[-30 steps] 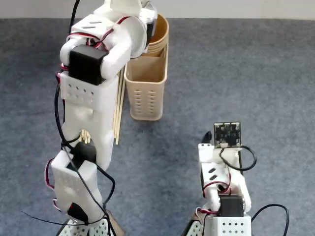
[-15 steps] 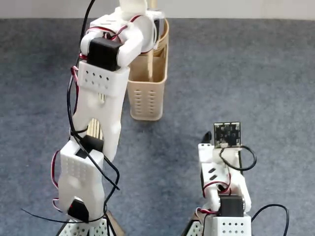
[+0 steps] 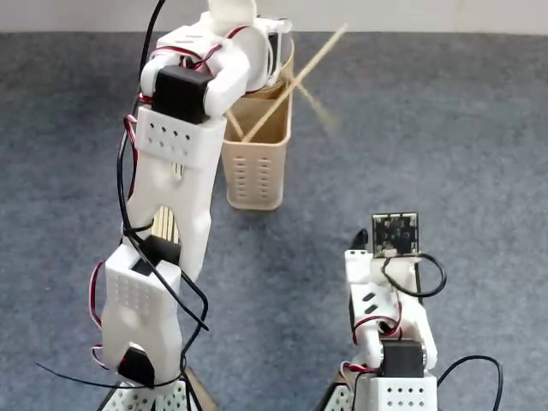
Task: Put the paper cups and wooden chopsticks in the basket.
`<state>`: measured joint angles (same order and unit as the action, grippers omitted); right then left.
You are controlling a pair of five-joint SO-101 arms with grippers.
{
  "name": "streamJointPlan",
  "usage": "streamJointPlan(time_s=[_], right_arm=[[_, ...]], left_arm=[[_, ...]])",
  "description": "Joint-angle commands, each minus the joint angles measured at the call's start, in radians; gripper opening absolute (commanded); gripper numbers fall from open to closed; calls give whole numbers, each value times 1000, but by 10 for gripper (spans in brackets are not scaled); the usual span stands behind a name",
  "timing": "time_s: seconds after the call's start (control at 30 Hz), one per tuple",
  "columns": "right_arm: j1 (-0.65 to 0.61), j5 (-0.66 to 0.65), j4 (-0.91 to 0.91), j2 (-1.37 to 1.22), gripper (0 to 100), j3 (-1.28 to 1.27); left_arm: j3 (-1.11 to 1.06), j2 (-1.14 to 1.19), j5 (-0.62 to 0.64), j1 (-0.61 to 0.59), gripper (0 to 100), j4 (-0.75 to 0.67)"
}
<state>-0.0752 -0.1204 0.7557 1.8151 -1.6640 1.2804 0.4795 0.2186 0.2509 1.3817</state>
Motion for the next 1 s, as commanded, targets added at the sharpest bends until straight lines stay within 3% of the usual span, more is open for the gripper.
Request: streamJointPlan(time_s=[0.0, 0.4, 0.63, 0.8, 0.87, 0.97], right_arm=[[8, -14, 1, 18, 214, -130], [8, -14, 1, 18, 214, -130], [8, -14, 1, 18, 214, -130], [8, -14, 1, 18, 214, -130], [8, -14, 1, 18, 214, -130], [8, -14, 1, 18, 214, -130]], left_arm=[[35, -12, 8, -18, 154, -20], [-4, -2, -8, 1, 154, -18], [-226, -1, -377, 202, 154, 8], [-351, -1, -605, 208, 158, -18], [-351, -1, -649, 183, 155, -17], [-337, -27, -592, 124, 154, -12]])
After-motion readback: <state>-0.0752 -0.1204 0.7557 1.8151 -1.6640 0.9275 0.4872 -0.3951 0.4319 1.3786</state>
